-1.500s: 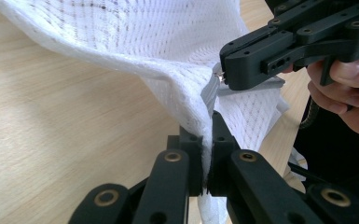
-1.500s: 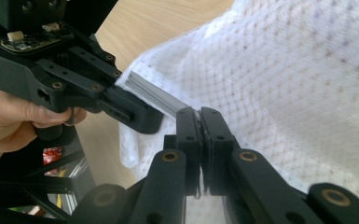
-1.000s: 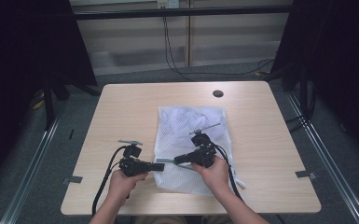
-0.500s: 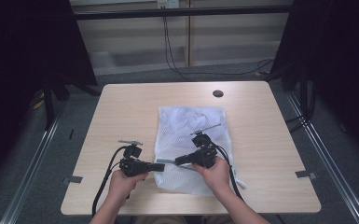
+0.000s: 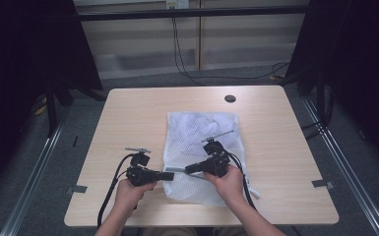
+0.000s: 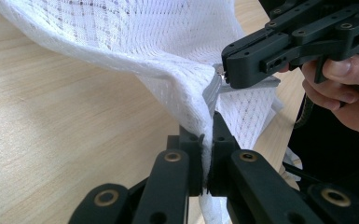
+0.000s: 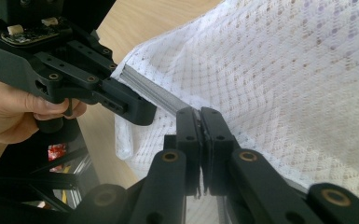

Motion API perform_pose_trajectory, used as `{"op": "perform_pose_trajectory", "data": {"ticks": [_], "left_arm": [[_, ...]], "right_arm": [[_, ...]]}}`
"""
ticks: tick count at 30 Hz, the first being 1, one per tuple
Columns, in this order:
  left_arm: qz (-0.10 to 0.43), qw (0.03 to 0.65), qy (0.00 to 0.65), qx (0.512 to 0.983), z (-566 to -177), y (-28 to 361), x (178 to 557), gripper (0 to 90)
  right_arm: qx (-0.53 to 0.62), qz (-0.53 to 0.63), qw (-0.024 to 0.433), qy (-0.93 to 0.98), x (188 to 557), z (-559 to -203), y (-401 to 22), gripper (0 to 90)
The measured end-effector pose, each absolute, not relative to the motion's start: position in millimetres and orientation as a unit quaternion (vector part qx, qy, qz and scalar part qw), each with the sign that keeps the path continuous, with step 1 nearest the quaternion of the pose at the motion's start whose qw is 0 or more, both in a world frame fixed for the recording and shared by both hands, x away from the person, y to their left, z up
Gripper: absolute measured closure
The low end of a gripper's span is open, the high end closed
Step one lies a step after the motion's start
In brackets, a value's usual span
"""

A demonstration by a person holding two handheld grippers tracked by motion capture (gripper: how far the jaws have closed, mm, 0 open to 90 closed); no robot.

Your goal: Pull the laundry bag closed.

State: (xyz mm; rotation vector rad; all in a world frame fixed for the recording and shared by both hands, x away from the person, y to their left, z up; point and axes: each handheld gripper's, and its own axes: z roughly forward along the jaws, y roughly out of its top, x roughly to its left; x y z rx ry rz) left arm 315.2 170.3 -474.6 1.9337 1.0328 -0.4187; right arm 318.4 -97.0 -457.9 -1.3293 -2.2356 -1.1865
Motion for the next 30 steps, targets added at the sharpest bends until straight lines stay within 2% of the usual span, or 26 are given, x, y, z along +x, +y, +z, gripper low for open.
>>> {"op": "perform_pose_trajectory", "data": {"ticks": [30], "left_arm": [[-0.174,0.441,0.421,0.773,-475,171,315,88.2]], "right_arm": [[-0.468,-0.397,0.129,-0.779,318,-459,-110,87.1]]}}
